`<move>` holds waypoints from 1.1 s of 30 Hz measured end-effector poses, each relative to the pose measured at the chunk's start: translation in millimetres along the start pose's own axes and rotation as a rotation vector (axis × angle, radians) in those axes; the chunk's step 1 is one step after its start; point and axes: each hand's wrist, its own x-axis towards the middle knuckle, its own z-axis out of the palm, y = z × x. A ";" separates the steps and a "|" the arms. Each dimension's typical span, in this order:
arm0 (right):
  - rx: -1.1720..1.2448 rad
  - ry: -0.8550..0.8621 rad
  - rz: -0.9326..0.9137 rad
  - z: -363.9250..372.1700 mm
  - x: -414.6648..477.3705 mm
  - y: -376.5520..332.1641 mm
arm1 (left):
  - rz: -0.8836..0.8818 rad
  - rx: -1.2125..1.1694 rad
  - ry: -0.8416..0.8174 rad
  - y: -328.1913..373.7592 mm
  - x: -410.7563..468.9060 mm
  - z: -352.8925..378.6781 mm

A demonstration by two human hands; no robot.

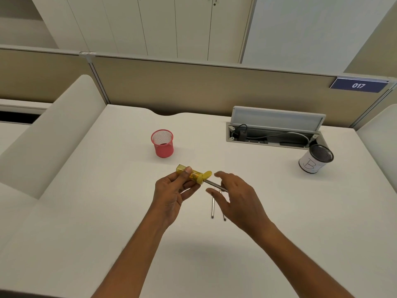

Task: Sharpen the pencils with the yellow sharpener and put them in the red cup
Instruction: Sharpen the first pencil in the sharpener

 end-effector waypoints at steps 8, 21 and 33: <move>0.119 0.092 0.030 4.5 -0.6 -6.0 | -0.006 0.007 -0.030 -2.6 0.7 -1.6; 0.206 -0.007 0.108 0.6 2.1 -9.4 | -0.004 -0.003 0.004 -0.7 2.8 -3.6; 0.505 -0.050 0.418 -0.2 10.4 -15.8 | -0.002 0.008 -0.036 -1.1 5.8 -5.9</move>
